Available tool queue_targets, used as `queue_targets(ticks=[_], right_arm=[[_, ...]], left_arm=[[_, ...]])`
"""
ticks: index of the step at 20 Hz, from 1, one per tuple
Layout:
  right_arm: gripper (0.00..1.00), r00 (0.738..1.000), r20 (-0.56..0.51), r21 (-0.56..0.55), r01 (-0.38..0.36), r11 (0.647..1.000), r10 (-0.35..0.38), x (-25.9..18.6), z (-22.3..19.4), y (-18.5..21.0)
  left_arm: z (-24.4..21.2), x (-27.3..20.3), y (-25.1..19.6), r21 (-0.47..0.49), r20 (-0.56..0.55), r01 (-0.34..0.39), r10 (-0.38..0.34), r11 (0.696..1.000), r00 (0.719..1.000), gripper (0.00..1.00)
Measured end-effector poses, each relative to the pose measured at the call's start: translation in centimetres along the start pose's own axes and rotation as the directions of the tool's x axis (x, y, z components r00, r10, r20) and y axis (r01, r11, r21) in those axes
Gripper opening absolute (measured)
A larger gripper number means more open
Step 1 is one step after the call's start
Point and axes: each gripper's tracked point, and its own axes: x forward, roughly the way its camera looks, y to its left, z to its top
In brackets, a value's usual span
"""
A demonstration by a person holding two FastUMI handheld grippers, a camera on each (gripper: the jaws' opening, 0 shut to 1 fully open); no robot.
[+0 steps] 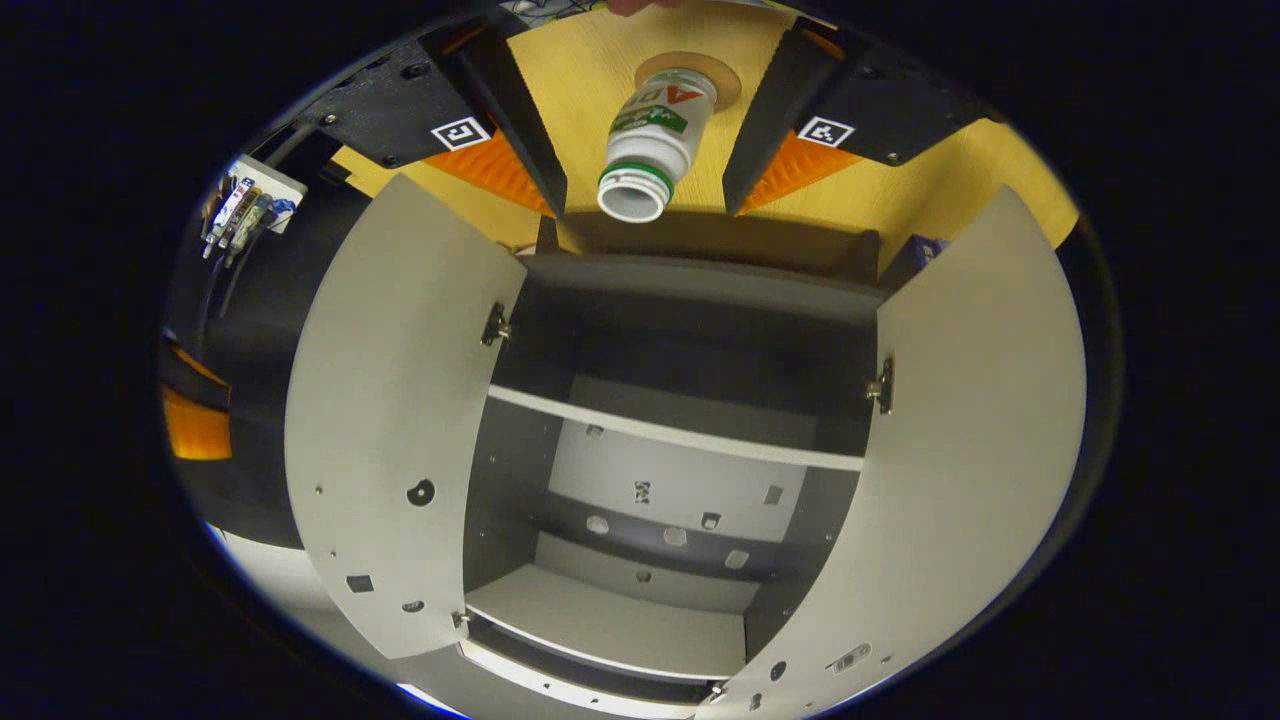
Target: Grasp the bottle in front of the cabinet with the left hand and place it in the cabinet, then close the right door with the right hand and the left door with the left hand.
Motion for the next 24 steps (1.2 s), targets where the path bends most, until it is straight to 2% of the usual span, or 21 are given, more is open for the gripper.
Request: queue_targets(ticks=[4,5,7,10,11,12,13,17,20,23,24], right_arm=[[0.98,1.0,-0.014,0.004,0.013,1.0,-0.013,0.1,-0.5,-0.3],[0.89,1.0,-0.013,0.007,0.012,1.0,-0.012,0.2,-0.5,-0.2],[0.89,1.0,-0.016,0.006,0.012,1.0,-0.012,0.4,-0.6,-0.1],[0.89,1.0,-0.025,-0.005,0.013,1.0,-0.013,0.8,-0.9,-0.1],[0.89,1.0,-0.027,-0.005,0.012,1.0,-0.012,0.9,-1.0,0.0],[0.89,1.0,-0.03,-0.003,0.01,1.0,-0.01,1.0,-1.0,0.0],[0.89,1.0,-0.03,0.0,0.008,1.0,-0.008,1.2,-1.1,0.1],[0.89,0.999,-0.039,0.01,0.006,1.0,-0.005,2.0,-1.4,0.1],[0.89,0.999,-0.052,0.032,-0.005,0.999,0.007,2.7,-2.0,0.4],[0.89,0.998,-0.056,0.069,-0.013,0.998,0.017,3.2,-2.4,0.6],[0.98,0.999,-0.052,0.075,-0.011,0.997,0.015,3.3,-2.3,0.4]], left_arm=[[-5.0,0.9,0.9,-0.042,-0.129,-0.005,0.0,0.999,0.992,0.96],[-5.7,1.0,1.5,-0.054,-0.147,-0.014,0.006,0.998,0.989,0.96],[-6.6,1.5,1.9,-0.068,-0.166,-0.016,0.005,0.998,0.986,0.96],[-7.2,1.8,1.4,-0.073,-0.169,0.039,-0.051,0.997,0.984,0.94],[-6.8,1.7,1.4,-0.068,-0.156,0.044,-0.054,0.997,0.986,0.88],[-6.5,1.6,1.5,-0.074,-0.144,0.052,-0.062,0.996,0.988,0.75],[-5.9,1.3,1.3,-0.081,-0.126,0.053,-0.063,0.995,0.99,0.73],[0.8,0.0,0.8,-0.013,0.018,0.064,-0.064,0.998,0.998,0.71],[8.6,-1.2,-1.4,0.029,0.132,0.118,-0.121,0.993,0.984,0.71],[16.8,-2.0,-1.8,0.058,0.255,0.099,-0.11,0.993,0.961,0.7],[19.5,-1.9,-1.8,0.077,0.289,0.085,-0.104,0.993,0.952,0.7]])
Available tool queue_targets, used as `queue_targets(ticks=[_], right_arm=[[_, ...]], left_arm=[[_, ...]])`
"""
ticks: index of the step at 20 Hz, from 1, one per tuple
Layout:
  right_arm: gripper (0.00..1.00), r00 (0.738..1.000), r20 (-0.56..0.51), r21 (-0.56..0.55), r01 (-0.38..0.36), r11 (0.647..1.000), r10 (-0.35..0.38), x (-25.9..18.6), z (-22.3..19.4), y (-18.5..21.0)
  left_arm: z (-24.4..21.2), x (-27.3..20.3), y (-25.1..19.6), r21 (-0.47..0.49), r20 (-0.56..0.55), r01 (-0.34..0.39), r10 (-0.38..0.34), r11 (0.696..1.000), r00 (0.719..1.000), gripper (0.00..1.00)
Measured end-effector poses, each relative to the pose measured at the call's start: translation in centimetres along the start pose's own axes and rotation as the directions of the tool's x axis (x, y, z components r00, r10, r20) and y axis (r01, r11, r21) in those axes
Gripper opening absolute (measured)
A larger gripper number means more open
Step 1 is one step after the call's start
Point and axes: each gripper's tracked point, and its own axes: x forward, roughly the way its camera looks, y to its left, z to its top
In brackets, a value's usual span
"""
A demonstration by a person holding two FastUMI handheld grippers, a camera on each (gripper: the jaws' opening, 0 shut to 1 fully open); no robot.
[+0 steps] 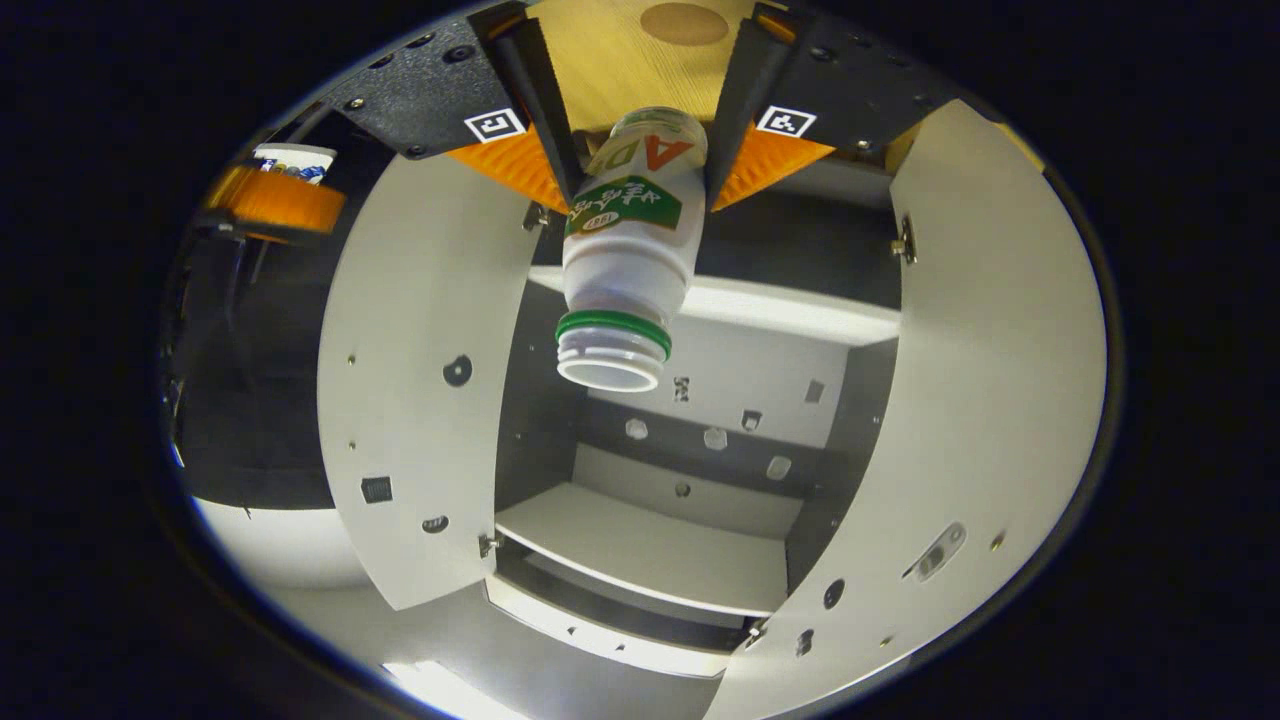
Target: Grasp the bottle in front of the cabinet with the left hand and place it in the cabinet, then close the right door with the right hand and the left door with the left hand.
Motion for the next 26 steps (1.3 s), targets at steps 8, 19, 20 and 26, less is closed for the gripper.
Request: queue_targets(ticks=[8,19,20,26], right_arm=[[0.98,0.998,0.036,-0.006,0.059,0.998,-0.058,0.2,0.9,-2.8],[0.98,0.974,0.038,-0.04,0.224,0.974,-0.223,-0.6,1.5,-9.6],[0.98,0.971,0.033,-0.036,0.238,0.971,-0.237,-0.6,1.5,-10.1],[0.98,0.958,0.03,-0.006,0.285,0.959,-0.284,-1.0,1.5,-11.7]], left_arm=[[11.7,10.4,3.5,-0.009,0.034,-0.036,0.036,0.999,0.999,0.7],[8.5,25.5,6.3,0.136,-0.19,-0.13,0.154,0.982,0.969,0.7],[7.3,26.3,6.3,0.125,-0.22,-0.125,0.15,0.984,0.964,0.7],[4.2,28.7,6.4,0.095,-0.278,-0.132,0.154,0.987,0.948,0.71]])
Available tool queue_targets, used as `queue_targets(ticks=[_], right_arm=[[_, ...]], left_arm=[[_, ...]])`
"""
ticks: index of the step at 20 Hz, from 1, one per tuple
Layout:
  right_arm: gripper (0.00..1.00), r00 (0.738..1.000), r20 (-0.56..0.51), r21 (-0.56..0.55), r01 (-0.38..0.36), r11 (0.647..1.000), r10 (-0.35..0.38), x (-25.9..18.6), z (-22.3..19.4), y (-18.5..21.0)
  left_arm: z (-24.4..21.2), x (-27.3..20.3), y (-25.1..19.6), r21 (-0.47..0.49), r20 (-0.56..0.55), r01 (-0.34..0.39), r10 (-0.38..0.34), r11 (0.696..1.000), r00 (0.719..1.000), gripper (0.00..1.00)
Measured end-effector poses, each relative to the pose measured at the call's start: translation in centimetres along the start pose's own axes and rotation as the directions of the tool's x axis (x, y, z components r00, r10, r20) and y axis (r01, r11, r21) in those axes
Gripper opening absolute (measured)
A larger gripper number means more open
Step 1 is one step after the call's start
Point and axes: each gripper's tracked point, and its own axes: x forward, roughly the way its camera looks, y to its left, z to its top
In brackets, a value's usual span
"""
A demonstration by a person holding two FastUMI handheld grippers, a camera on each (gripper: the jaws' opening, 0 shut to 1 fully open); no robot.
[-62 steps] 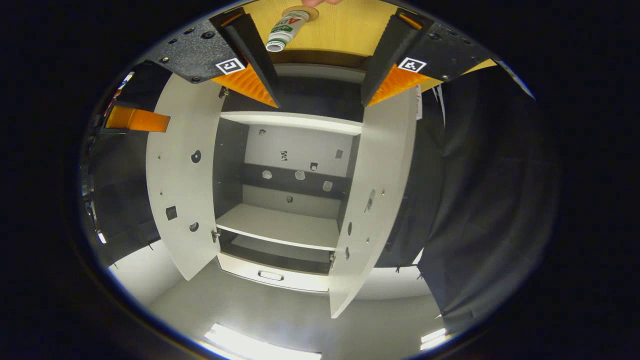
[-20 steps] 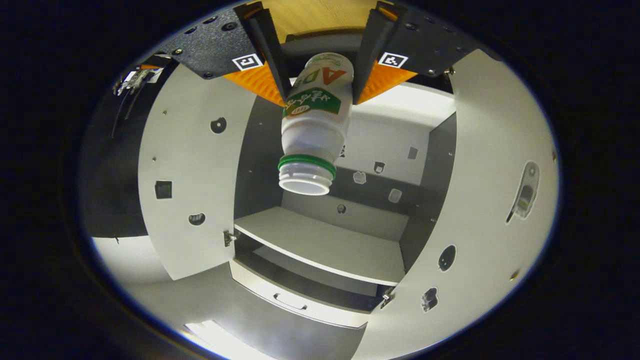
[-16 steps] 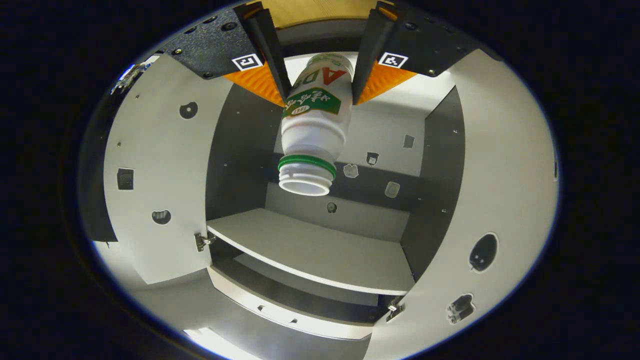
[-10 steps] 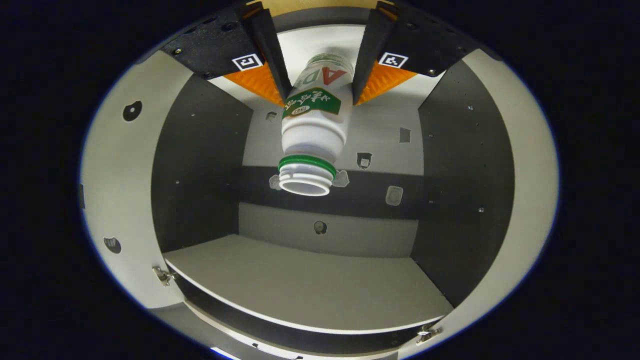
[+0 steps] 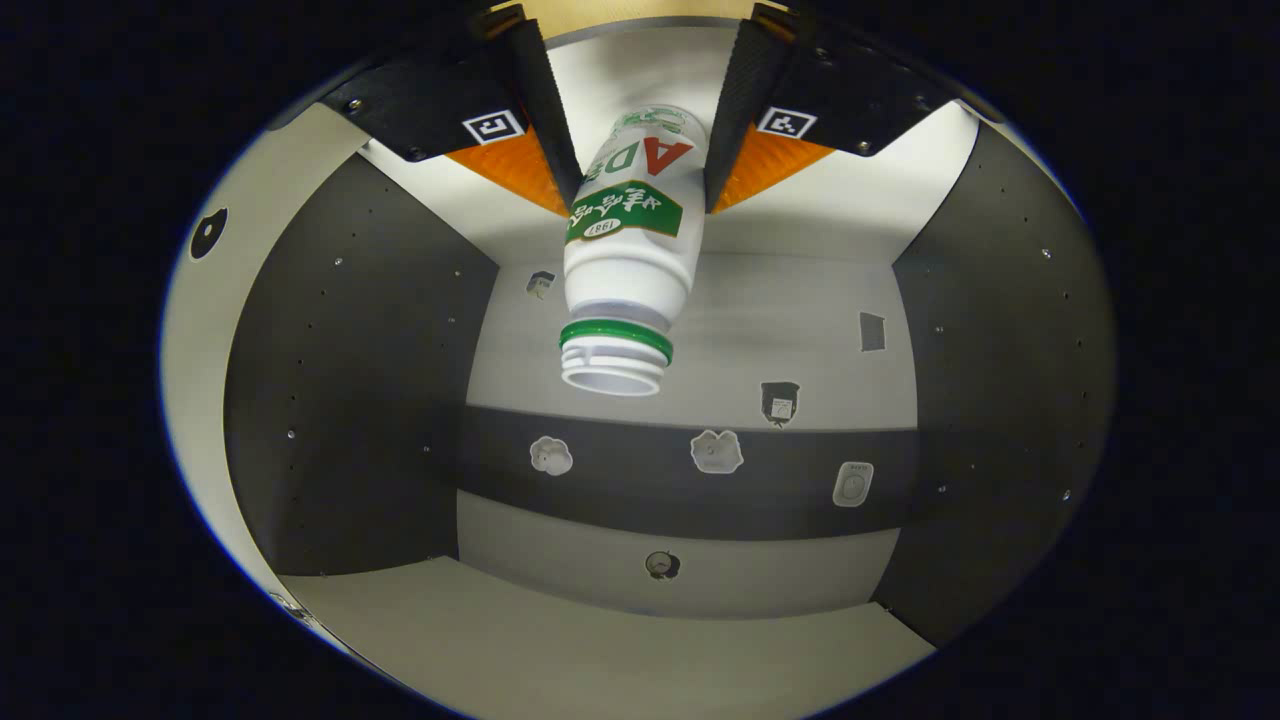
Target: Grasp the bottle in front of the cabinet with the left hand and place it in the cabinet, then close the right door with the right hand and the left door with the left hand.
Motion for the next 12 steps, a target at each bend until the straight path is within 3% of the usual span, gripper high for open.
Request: queue_targets(ticks=[5,9,12], right_arm=[[0.98,1.0,-0.024,0.009,0.006,1.0,-0.006,0.4,-1.0,-0.2],[0.98,1.0,-0.031,0.003,0.001,1.0,-0.001,0.4,-1.0,-0.2],[0.98,0.999,-0.032,0.002,-0.006,1.0,0.006,0.6,-1.0,-0.1]], left_arm=[[0.1,-0.1,-0.2,0.017,0.037,-0.004,0.003,1.0,0.999,0.78],[0.4,-0.7,-0.2,0.003,0.072,0.006,-0.007,1.0,0.997,0.97],[3.4,-3.0,-0.5,-0.048,0.221,0.058,-0.046,0.997,0.974,0.96]])
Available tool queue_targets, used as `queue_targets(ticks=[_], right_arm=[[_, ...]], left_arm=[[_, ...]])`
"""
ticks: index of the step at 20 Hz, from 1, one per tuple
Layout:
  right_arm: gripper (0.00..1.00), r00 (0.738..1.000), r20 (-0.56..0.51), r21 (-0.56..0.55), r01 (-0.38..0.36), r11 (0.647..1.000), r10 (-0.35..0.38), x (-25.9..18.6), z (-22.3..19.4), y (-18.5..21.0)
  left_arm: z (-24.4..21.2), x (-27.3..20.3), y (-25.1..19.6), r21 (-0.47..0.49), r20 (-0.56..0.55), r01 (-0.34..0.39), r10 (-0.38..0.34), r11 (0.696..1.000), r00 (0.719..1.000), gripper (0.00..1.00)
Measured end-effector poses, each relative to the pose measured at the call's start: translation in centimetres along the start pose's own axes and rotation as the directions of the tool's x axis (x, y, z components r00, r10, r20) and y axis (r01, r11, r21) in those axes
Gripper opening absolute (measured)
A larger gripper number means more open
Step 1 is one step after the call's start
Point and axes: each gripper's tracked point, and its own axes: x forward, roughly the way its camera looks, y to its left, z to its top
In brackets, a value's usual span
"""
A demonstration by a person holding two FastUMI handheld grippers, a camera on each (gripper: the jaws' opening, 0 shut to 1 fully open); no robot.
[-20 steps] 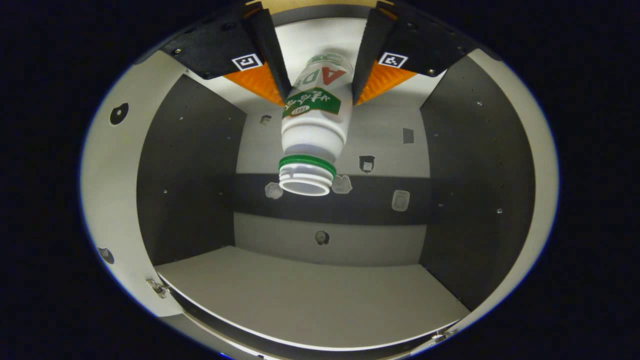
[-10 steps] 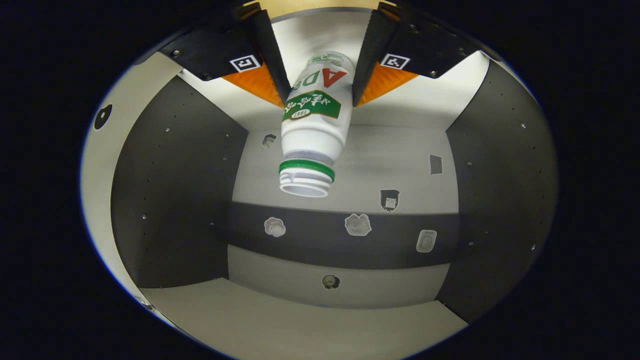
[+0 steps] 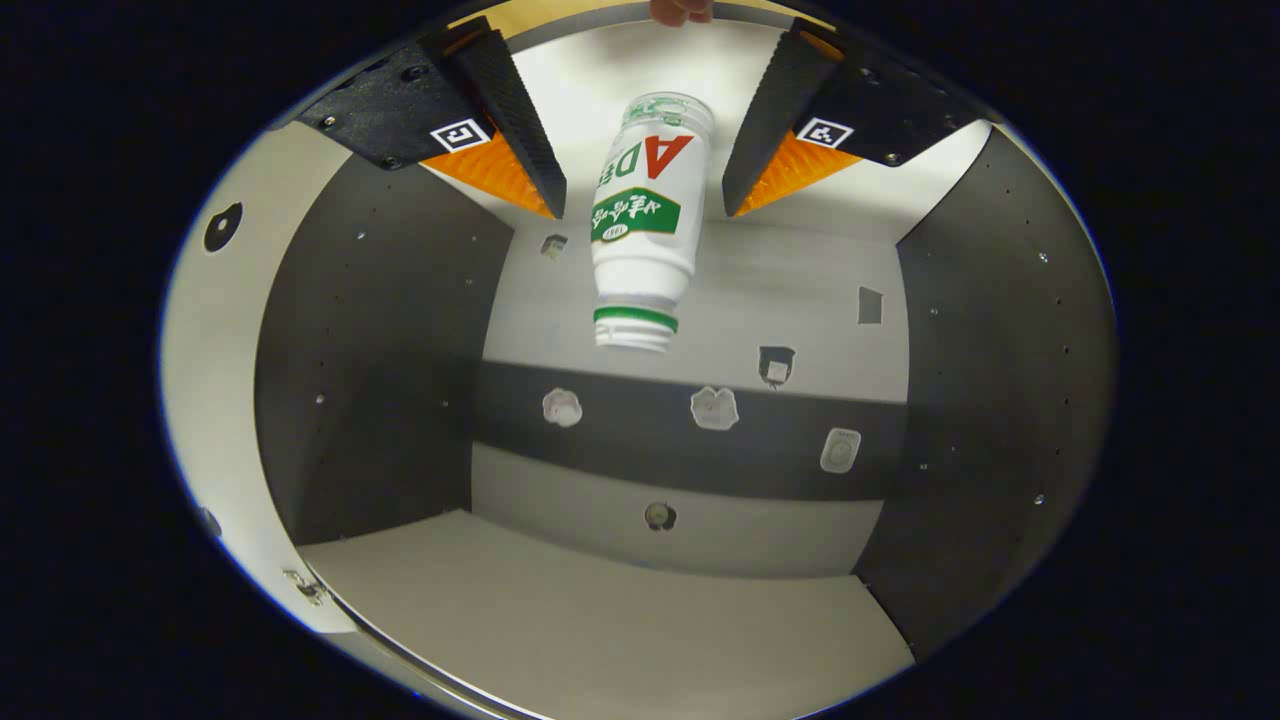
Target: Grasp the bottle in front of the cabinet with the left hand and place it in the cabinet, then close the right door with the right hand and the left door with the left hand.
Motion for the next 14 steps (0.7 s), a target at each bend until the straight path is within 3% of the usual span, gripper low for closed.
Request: queue_targets(ticks=[6,9,14], right_arm=[[0.98,1.0,-0.012,-0.002,-0.024,1.0,0.024,0.3,-0.2,0.8],[0.98,0.999,-0.007,0.001,-0.052,0.999,0.052,0.1,0.1,1.9],[0.98,0.996,0.008,-0.01,-0.086,0.996,0.086,-0.4,0.6,3.1]], left_arm=[[6.2,-7.8,-0.4,0.062,0.197,-0.009,-0.003,0.998,0.98,0.93],[6.1,-11.8,-2.0,0.036,0.227,0.055,-0.061,0.998,0.972,0.95],[3.8,-18.8,-2.0,-0.006,0.26,0.067,-0.064,0.998,0.964,0.95]])
